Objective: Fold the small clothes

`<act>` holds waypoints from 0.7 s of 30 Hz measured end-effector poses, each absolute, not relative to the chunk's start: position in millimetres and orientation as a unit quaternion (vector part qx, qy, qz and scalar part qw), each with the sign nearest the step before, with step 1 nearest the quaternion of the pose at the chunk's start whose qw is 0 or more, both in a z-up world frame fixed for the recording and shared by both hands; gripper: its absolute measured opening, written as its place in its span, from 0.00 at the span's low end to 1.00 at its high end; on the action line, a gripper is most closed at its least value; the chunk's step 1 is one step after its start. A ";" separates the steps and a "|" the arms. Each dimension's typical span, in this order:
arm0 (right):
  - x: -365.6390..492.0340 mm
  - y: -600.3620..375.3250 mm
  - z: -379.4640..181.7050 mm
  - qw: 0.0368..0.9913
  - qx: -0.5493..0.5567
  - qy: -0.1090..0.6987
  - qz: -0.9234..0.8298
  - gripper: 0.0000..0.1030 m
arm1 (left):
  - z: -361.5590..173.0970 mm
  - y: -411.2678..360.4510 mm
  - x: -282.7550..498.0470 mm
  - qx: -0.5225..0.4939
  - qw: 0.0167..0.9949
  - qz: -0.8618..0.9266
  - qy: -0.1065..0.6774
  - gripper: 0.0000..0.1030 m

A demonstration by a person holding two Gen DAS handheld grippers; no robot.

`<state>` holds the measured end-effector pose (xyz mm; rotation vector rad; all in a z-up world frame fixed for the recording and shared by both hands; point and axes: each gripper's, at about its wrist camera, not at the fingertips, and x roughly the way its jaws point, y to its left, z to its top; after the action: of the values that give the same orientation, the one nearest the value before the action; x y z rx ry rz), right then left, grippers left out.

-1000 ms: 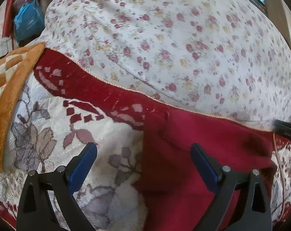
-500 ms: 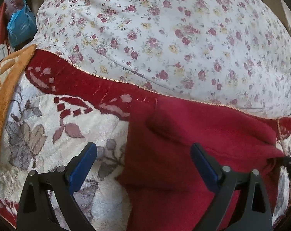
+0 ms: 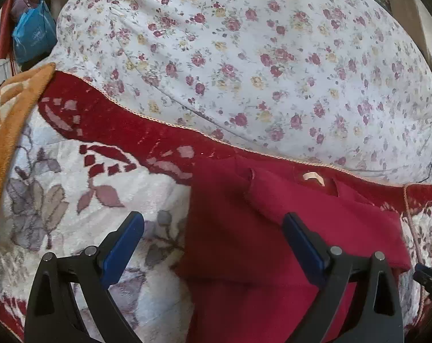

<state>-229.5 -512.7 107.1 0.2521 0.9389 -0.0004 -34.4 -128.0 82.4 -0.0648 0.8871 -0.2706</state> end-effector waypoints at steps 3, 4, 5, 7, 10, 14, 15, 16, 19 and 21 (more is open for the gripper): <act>-230.7 -508.1 116.3 0.890 0.131 0.436 0.002 0.51 | 76.3 -136.8 -23.0 -0.044 0.886 -0.135 0.441 0.94; -231.2 -505.9 116.6 0.892 0.136 0.431 0.005 0.51 | 73.5 -142.3 -17.7 -0.046 0.882 -0.140 0.447 0.94; -231.5 -505.0 115.6 0.892 0.143 0.428 0.009 0.51 | 71.0 -147.6 -13.3 -0.045 0.880 -0.143 0.451 0.94; -229.1 -503.7 110.4 0.890 0.155 0.429 0.016 0.51 | 65.3 -160.2 -4.9 -0.036 0.875 -0.149 0.459 0.94; -228.7 -500.0 106.7 0.887 0.163 0.432 0.028 0.51 | 50.6 -180.4 3.1 -0.021 0.864 -0.161 0.477 0.94; -228.9 -504.6 106.9 0.887 0.176 0.427 0.029 0.54 | 31.0 -196.3 11.1 0.001 0.854 -0.157 0.496 0.68; -229.0 -505.4 106.8 0.887 0.178 0.426 0.028 0.54 | 28.9 -197.5 13.2 -0.001 0.853 -0.157 0.497 0.50; -229.2 -506.2 106.7 0.887 0.178 0.425 0.025 0.54 | 29.5 -196.7 13.7 -0.005 0.855 -0.158 0.494 0.30; -230.3 -509.8 106.6 0.888 0.182 0.422 0.014 0.55 | 42.7 -187.9 11.0 -0.045 0.851 -0.184 0.490 0.15; -229.1 -514.3 106.8 0.888 0.192 0.418 0.005 0.60 | 58.8 -183.1 2.0 -0.061 0.853 -0.200 0.477 0.14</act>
<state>-229.1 -514.3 106.8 0.3983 0.8691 0.0103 2.0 -183.1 58.8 -0.1288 1.0041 -0.4214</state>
